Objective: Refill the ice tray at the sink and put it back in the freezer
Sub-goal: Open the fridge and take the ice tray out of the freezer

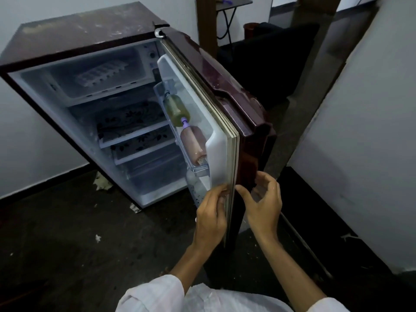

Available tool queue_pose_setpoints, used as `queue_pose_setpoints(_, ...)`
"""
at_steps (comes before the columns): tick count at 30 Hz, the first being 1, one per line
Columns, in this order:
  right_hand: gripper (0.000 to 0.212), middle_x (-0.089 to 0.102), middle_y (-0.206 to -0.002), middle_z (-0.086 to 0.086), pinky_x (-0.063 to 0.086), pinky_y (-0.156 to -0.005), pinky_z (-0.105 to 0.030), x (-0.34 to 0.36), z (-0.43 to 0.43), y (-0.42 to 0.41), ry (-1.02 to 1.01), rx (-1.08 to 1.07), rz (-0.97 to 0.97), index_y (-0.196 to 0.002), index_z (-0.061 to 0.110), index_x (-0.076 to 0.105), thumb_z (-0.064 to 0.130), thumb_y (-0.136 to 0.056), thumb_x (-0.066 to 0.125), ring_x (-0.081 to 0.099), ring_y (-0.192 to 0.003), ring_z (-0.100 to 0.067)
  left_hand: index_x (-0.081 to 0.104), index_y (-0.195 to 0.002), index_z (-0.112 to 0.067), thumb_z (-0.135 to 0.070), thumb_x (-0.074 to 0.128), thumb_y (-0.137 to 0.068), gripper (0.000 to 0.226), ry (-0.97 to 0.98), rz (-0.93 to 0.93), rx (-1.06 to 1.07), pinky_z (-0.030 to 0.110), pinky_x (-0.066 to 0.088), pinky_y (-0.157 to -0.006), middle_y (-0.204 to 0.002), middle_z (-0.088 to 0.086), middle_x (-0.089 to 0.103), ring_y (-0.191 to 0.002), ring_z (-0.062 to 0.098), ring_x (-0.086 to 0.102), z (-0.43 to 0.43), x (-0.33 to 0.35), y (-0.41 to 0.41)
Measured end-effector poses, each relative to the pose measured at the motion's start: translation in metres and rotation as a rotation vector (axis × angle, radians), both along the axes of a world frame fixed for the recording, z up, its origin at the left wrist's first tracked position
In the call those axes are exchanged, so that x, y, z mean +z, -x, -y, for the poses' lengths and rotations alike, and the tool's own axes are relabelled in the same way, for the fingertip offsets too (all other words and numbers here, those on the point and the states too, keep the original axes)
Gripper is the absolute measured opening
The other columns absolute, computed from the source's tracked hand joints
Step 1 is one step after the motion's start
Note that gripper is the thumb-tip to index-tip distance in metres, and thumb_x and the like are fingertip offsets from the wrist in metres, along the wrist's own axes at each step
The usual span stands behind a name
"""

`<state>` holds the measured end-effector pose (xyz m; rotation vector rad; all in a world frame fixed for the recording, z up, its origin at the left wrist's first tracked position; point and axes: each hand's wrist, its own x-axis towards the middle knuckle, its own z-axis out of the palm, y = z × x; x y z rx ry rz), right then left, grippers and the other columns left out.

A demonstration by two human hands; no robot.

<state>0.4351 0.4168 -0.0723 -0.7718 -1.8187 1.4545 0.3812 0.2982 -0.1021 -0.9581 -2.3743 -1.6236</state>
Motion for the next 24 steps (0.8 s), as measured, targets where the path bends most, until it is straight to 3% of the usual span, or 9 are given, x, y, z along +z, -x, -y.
queue_pose_setpoints(7,0.056,0.049,-0.128,0.014,0.047,-0.090,-0.005,-0.009,-0.043,0.005,-0.032,-0.110,-0.008,-0.135,0.024,0.052,0.039,-0.084,0.071,0.050,-0.113,0.018,0.050,-0.142,-0.002,0.003,0.048,-0.099,0.043,0.097,-0.020,-0.244,0.033,0.044,-0.111,-0.139,0.009,0.058,-0.133,0.012,0.053,-0.041,0.005,0.010)
queue_pose_setpoints(11,0.054,0.051,-0.134,0.008,0.051,-0.097,-0.022,-0.013,-0.074,0.011,-0.062,-0.165,0.026,-0.139,0.019,0.051,0.036,-0.090,0.065,0.052,-0.122,-0.001,0.038,-0.152,-0.006,-0.004,0.050,-0.099,0.054,0.238,-0.057,-0.397,0.027,0.029,-0.121,-0.157,0.006,0.040,-0.147,0.012,0.034,-0.065,0.007,0.015)
queue_pose_setpoints(15,0.049,0.052,-0.138,-0.003,0.047,-0.107,-0.039,-0.012,-0.108,0.018,-0.135,-0.202,0.122,-0.141,0.013,0.051,0.029,-0.096,0.061,0.052,-0.126,-0.014,0.029,-0.155,-0.006,-0.010,0.052,-0.100,0.060,0.347,-0.147,-0.490,0.030,0.023,-0.123,-0.162,0.008,0.029,-0.150,0.017,0.027,-0.087,0.011,0.023)
queue_pose_setpoints(20,0.045,0.056,-0.136,-0.009,0.043,-0.108,-0.034,-0.010,-0.137,0.029,-0.130,-0.238,0.180,-0.140,0.010,0.052,0.027,-0.099,0.057,0.054,-0.126,-0.020,0.025,-0.156,-0.004,-0.016,0.051,-0.101,0.062,0.480,-0.252,-0.483,0.039,0.022,-0.124,-0.165,0.013,0.020,-0.153,0.024,0.021,-0.109,0.015,0.033)
queue_pose_setpoints(24,0.042,0.060,-0.134,-0.010,0.040,-0.100,-0.021,-0.011,-0.154,0.041,-0.100,-0.273,0.225,-0.139,0.011,0.054,0.027,-0.101,0.053,0.057,-0.123,-0.020,0.019,-0.158,-0.005,-0.020,0.048,-0.102,0.065,0.613,-0.356,-0.520,0.042,0.021,-0.123,-0.167,0.013,0.008,-0.154,0.025,0.013,-0.122,0.013,0.045)
